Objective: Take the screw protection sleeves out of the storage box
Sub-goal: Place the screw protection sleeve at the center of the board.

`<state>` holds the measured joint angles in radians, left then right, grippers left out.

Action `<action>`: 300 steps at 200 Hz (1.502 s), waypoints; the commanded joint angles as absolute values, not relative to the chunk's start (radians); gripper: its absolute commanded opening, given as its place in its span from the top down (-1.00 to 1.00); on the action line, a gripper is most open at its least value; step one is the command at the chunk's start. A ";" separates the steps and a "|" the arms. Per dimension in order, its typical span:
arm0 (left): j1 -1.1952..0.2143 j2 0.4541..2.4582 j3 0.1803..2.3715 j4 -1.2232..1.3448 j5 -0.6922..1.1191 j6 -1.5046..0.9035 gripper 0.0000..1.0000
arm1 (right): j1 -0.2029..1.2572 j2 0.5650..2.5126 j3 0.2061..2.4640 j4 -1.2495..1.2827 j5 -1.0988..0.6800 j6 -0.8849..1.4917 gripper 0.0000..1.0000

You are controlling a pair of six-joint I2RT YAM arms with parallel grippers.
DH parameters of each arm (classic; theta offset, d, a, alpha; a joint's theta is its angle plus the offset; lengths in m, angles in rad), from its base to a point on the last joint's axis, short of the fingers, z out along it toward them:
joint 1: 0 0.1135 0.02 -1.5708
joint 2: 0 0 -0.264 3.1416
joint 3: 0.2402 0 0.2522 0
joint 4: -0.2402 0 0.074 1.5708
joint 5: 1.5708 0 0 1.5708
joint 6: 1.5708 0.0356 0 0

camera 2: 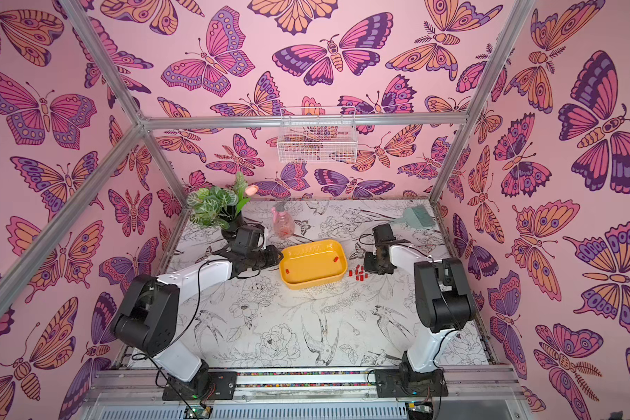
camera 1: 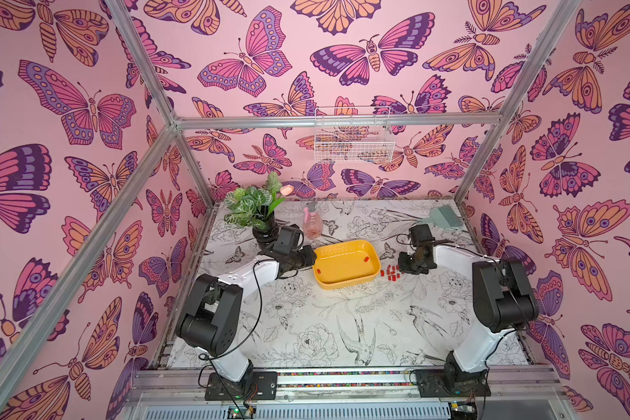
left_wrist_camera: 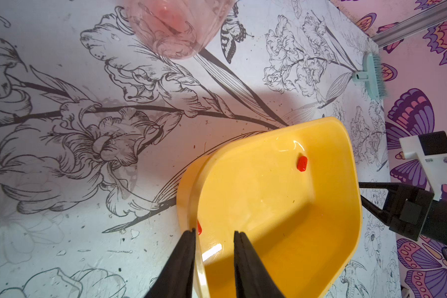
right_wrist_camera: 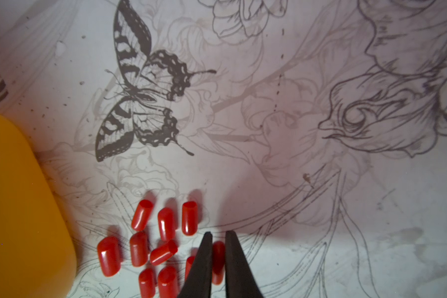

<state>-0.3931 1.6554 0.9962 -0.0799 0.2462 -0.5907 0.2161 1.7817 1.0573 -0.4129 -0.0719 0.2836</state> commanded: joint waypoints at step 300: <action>-0.500 1.537 0.980 0.028 0.207 -0.526 0.34 | 0.207 1.396 0.861 -0.224 0.011 0.296 0.39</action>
<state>-0.4728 1.4899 0.9241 0.0029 0.1898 -0.5423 0.2153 1.4479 0.8848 -0.2638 -0.0040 0.2874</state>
